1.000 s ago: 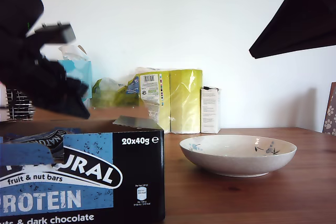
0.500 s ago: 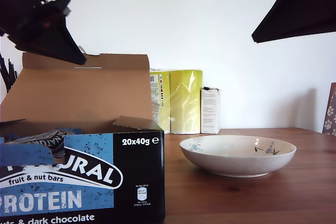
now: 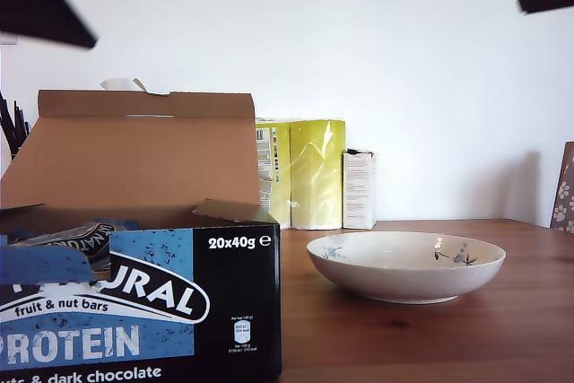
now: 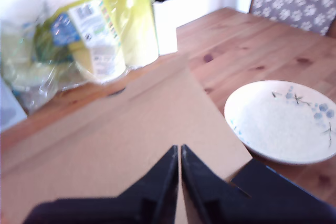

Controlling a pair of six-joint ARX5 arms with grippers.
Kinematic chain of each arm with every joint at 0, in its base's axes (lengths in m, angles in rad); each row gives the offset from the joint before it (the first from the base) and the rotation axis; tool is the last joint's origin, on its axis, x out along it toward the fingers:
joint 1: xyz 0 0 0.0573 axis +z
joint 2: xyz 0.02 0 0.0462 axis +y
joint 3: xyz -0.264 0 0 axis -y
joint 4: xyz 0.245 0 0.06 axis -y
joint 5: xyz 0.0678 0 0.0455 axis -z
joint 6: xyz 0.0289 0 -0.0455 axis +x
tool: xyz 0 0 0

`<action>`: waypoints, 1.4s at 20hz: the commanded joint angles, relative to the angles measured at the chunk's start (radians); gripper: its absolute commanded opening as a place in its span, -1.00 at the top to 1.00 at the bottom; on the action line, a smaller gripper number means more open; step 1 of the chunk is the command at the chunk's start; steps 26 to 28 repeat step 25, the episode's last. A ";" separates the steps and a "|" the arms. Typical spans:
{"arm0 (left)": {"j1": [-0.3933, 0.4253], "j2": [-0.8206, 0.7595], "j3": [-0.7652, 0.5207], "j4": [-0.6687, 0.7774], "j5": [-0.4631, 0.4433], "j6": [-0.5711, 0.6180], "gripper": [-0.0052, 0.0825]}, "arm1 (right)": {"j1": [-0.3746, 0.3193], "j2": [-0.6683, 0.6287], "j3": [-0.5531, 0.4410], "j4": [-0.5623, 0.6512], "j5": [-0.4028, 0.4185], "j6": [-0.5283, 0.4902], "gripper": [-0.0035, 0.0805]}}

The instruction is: Open the carton box of snackbars

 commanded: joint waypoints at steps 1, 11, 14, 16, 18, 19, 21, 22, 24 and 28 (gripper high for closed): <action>0.006 -0.068 -0.064 0.018 0.004 -0.032 0.93 | -0.002 -0.056 -0.001 -0.059 0.000 0.000 0.95; -0.006 -0.522 -0.147 -0.221 0.003 -0.170 0.93 | -0.002 -0.293 -0.001 -0.273 0.008 0.027 0.95; -0.005 -0.544 -0.146 -0.227 0.000 -0.166 0.93 | -0.002 -0.287 -0.001 -0.307 0.008 0.026 0.95; -0.005 -0.542 -0.146 -0.238 0.000 -0.166 0.93 | -0.002 -0.286 -0.001 -0.306 0.008 0.026 0.95; -0.005 -0.542 -0.146 -0.259 0.000 -0.166 0.93 | -0.002 -0.286 -0.001 -0.306 0.008 0.026 0.95; -0.005 -0.542 -0.146 -0.272 0.000 -0.166 0.93 | -0.002 -0.286 -0.001 -0.306 0.008 0.026 0.95; -0.005 -0.542 -0.146 -0.299 0.000 -0.166 0.93 | -0.002 -0.286 -0.001 -0.306 0.008 0.026 0.95; -0.005 -0.542 -0.146 -0.312 0.000 -0.166 0.93 | -0.002 -0.286 -0.001 -0.306 0.008 0.026 0.95; -0.005 -0.542 -0.146 -0.342 0.000 -0.166 0.93 | -0.002 -0.286 -0.001 -0.306 0.008 0.026 0.95; -0.005 -0.542 -0.146 -0.353 0.000 -0.166 0.93 | -0.002 -0.286 -0.001 -0.306 0.008 0.026 0.95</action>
